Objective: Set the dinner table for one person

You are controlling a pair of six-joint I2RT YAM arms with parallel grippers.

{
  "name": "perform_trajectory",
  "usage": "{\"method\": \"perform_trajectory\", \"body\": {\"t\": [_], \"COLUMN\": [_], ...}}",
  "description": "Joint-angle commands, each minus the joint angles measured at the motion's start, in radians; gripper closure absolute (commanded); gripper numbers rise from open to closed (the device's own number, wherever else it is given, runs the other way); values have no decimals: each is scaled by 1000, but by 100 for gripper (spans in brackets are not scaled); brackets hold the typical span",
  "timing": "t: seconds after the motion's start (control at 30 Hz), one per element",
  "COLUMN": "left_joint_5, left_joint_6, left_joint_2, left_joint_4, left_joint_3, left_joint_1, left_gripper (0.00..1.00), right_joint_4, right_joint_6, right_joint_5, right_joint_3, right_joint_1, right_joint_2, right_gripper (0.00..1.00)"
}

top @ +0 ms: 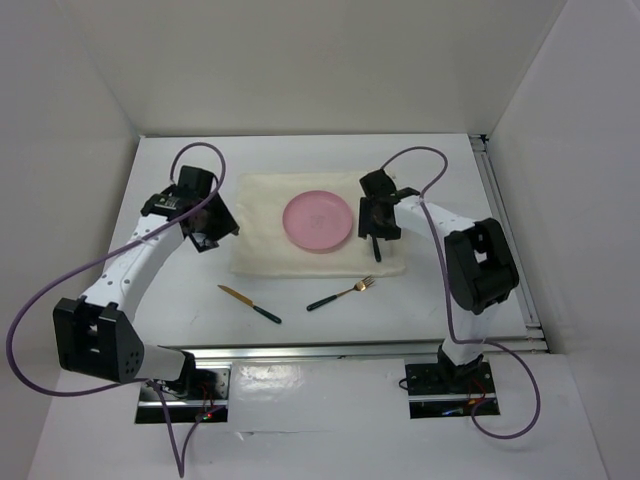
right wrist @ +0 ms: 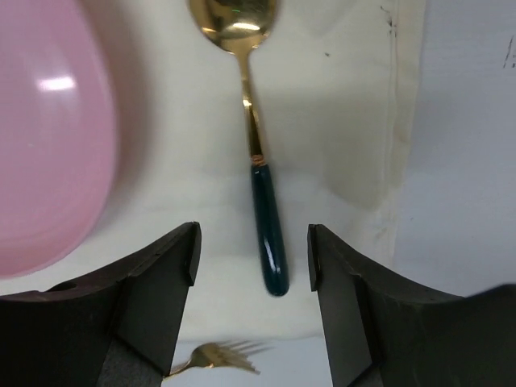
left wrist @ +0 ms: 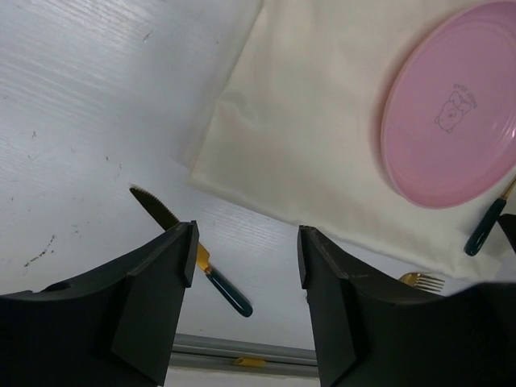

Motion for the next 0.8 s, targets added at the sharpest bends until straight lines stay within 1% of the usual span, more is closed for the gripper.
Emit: {"method": "perform_trajectory", "body": {"t": [0.0, 0.03, 0.1, 0.13, 0.17, 0.2, 0.23, 0.3, 0.33, 0.37, 0.4, 0.43, 0.47, 0.5, 0.53, 0.57, 0.6, 0.63, 0.67, 0.7, 0.73, 0.77], "left_joint_5": [4, 4, -6, -19, -19, -19, -19, -30, -30, 2, 44, 147, 177, 194, 207, 207, 222, 222, 222, 240, 228, 228], "left_joint_6": [-9, -9, -20, -29, -42, -43, -55, -64, -64, 6, 58, 113, 196, 232, 267, 316, 344, 370, 408, 431, 450, 476], "left_joint_2": [4, 4, 4, 4, 4, 4, -5, -19, -35, -45, -45, -55, -40, -22, 21, 39, 81, 81, 128, 157, 190, 255], "left_joint_4": [-4, -4, -15, -15, -26, -26, -26, -37, -37, -20, 61, 100, 117, 117, 117, 117, 130, 141, 141, 141, 141, 141], "left_joint_3": [-21, -21, -55, -69, -83, -96, -119, -132, -132, -132, -144, -144, -135, -120, -89, -75, -52, -38, -22, -3, 38, 60], "left_joint_1": [-3, -3, -22, -22, -22, -22, -22, -22, -22, -32, -49, -63, -83, -142, -176, -213, -283, -318, -353, -428, -465, -502], "left_gripper": [32, 32, 33, 33, 33, 33, 33, 33, 34, 36, 37, 37, 37, 37, 37, 37, 36, 36, 34, 33, 32, 30], "right_joint_4": [31, 31, 51, 65, 65, 65, 47, 16, -7, -18, -18, -30, -30, -39, -59, -68, -96, -117, -142, -172, -229, -249], "right_joint_6": [-7, -8, -37, -73, -73, -73, -73, -26, -9, 43, 72, 101, 147, 167, 192, 225, 251, 252, 279, 293, 310, 331], "right_joint_5": [30, 13, -40, -41, -41, -53, -91, -101, -79, -64, -52, -42, -55, -65, -76, -76, -76, -76, -62, -52, -23, -13], "right_joint_3": [14, 14, -6, -15, -15, -15, -15, -15, -15, -15, -31, -61, -80, -97, -133, -153, -185, -196, -196, -196, -196, -196], "right_joint_1": [49, 64, 139, 177, 216, 275, 297, 337, 377, 391, 391, 379, 357, 328, 295, 224, 187, 149, 77, 41, 11, -47], "right_joint_2": [-166, -185, -226, -237, -237, -237, -223, -200, -191, -191, -191, -226, -251, -309, -343, -378, -447, -475, -498, -516, -542, -554], "right_gripper": [33, 33, 34, 34, 33, 32, 29, 29, 29, 29, 29, 30, 30, 30, 30, 30, 30, 30, 29, 29, 29, 29]}}
